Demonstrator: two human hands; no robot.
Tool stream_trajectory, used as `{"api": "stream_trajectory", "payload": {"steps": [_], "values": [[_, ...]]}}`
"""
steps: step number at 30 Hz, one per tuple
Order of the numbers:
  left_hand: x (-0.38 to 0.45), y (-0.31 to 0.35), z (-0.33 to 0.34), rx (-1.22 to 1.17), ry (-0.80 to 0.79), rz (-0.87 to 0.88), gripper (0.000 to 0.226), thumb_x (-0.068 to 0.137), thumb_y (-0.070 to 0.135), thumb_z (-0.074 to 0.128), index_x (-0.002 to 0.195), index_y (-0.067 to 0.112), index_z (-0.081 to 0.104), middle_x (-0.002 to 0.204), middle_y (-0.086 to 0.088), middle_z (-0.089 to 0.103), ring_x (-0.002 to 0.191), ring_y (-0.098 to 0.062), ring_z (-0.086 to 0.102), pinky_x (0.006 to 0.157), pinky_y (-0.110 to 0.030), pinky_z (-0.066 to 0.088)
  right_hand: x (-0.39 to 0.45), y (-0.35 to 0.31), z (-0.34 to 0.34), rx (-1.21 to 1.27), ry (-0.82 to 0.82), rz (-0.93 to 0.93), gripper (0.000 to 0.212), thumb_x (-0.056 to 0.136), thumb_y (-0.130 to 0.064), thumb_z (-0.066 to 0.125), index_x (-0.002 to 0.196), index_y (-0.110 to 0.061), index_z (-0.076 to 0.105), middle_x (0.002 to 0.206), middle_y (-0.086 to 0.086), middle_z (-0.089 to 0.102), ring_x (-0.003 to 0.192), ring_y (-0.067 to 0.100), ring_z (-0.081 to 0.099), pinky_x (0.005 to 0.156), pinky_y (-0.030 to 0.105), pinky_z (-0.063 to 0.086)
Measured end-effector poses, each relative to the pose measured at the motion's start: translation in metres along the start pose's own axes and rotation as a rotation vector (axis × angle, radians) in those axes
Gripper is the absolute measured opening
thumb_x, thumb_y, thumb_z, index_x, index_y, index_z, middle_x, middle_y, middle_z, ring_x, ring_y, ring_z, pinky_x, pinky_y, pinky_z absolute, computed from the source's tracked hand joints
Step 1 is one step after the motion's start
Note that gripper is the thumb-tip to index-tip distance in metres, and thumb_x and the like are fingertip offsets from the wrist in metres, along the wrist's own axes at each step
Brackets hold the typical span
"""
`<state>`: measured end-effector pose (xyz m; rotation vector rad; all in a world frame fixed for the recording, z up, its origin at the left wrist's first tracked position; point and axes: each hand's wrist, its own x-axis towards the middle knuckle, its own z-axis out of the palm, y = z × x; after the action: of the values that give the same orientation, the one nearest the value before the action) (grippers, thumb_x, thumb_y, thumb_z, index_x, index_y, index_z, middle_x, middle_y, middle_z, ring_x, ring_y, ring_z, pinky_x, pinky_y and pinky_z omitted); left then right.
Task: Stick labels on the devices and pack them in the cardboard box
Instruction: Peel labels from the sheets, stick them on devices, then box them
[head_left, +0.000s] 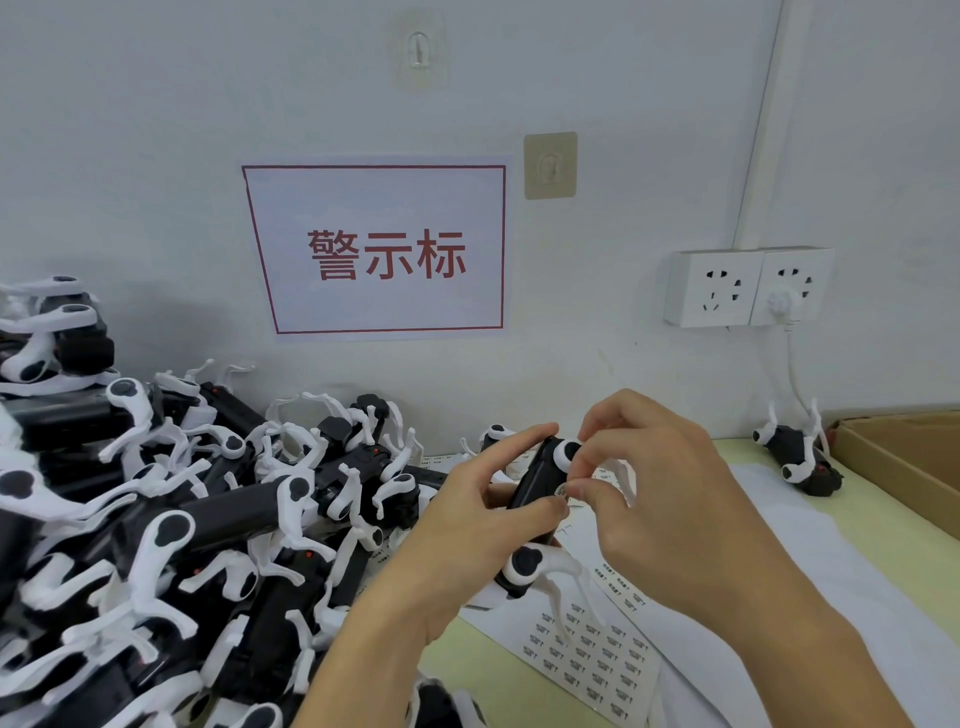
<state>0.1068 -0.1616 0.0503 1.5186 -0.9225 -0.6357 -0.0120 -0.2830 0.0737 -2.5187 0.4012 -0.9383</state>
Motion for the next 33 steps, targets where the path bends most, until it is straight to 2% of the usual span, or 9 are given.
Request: {"api": "stream_trajectory", "payload": {"steps": [6, 12, 18, 20, 22, 25, 27, 33], "values": [[0.0004, 0.0003, 0.0009, -0.002, 0.021, 0.005, 0.05, 0.078, 0.035, 0.072, 0.12, 0.058, 0.06, 0.095, -0.007, 0.077, 0.081, -0.019, 0.073, 0.093, -0.037, 0.054, 0.0, 0.0021, 0.0016, -0.015, -0.002, 0.001, 0.018, 0.084, -0.019, 0.072, 0.072, -0.03, 0.066, 0.099, -0.023, 0.051, 0.09, -0.001, 0.055, 0.072, 0.024, 0.046], [-0.0006, 0.0009, 0.0006, 0.004, 0.033, 0.002, 0.046, 0.092, 0.023, 0.07, 0.12, 0.057, 0.061, 0.096, -0.008, 0.076, 0.08, -0.021, 0.074, 0.084, -0.029, 0.055, -0.0004, 0.0012, 0.0017, -0.027, 0.003, -0.011, 0.018, 0.084, -0.019, 0.071, 0.071, -0.03, 0.066, 0.098, -0.023, 0.051, 0.091, -0.002, 0.054, 0.071, 0.024, 0.046], [-0.0027, 0.004, 0.002, -0.022, 0.048, 0.001, 0.047, 0.091, 0.016, 0.068, 0.116, 0.056, 0.063, 0.095, -0.011, 0.076, 0.075, -0.021, 0.073, 0.072, -0.019, 0.056, 0.0004, 0.0031, 0.0035, -0.013, 0.011, 0.001, 0.014, 0.083, -0.018, 0.073, 0.074, -0.028, 0.068, 0.098, -0.023, 0.051, 0.092, -0.001, 0.055, 0.072, 0.014, 0.042], [-0.0028, 0.0043, 0.002, -0.024, 0.051, 0.004, 0.047, 0.091, 0.016, 0.068, 0.116, 0.056, 0.063, 0.094, -0.011, 0.076, 0.074, -0.021, 0.073, 0.072, -0.019, 0.056, 0.0007, 0.0031, 0.0043, -0.012, 0.017, 0.008, 0.011, 0.083, -0.018, 0.073, 0.076, -0.027, 0.071, 0.098, -0.024, 0.052, 0.092, 0.003, 0.056, 0.075, 0.016, 0.043], [-0.0027, 0.0047, 0.0025, -0.028, 0.05, 0.008, 0.046, 0.089, 0.018, 0.069, 0.117, 0.055, 0.063, 0.094, -0.012, 0.075, 0.074, -0.02, 0.072, 0.073, -0.021, 0.057, 0.0, 0.0019, 0.0042, -0.017, 0.024, 0.01, 0.009, 0.082, -0.019, 0.074, 0.078, -0.027, 0.073, 0.097, -0.024, 0.053, 0.092, 0.007, 0.057, 0.079, 0.024, 0.046], [-0.0025, 0.0056, 0.0031, -0.034, 0.053, 0.008, 0.047, 0.081, 0.024, 0.068, 0.116, 0.054, 0.063, 0.089, -0.008, 0.076, 0.073, -0.02, 0.071, 0.074, -0.023, 0.057, -0.0014, -0.0012, 0.0025, -0.063, 0.057, -0.02, 0.011, 0.078, -0.019, 0.077, 0.074, -0.029, 0.073, 0.094, -0.023, 0.054, 0.09, -0.003, 0.054, 0.089, 0.03, 0.04], [-0.002, 0.0057, 0.0027, -0.031, 0.058, 0.01, 0.046, 0.085, 0.02, 0.068, 0.117, 0.054, 0.063, 0.087, -0.007, 0.075, 0.073, -0.02, 0.071, 0.074, -0.024, 0.057, -0.0013, -0.0034, 0.0017, -0.09, 0.074, -0.022, 0.012, 0.076, -0.02, 0.079, 0.073, -0.03, 0.073, 0.094, -0.022, 0.055, 0.085, -0.004, 0.053, 0.092, 0.033, 0.037], [-0.0043, 0.0071, 0.0019, -0.016, 0.077, 0.008, 0.047, 0.091, 0.013, 0.066, 0.117, 0.053, 0.064, 0.089, -0.009, 0.076, 0.073, -0.02, 0.07, 0.078, -0.029, 0.056, -0.0011, -0.0054, 0.0025, -0.146, 0.079, -0.022, 0.01, 0.076, -0.025, 0.08, 0.074, -0.032, 0.074, 0.095, -0.022, 0.056, 0.086, -0.001, 0.053, 0.09, 0.028, 0.029]]}}
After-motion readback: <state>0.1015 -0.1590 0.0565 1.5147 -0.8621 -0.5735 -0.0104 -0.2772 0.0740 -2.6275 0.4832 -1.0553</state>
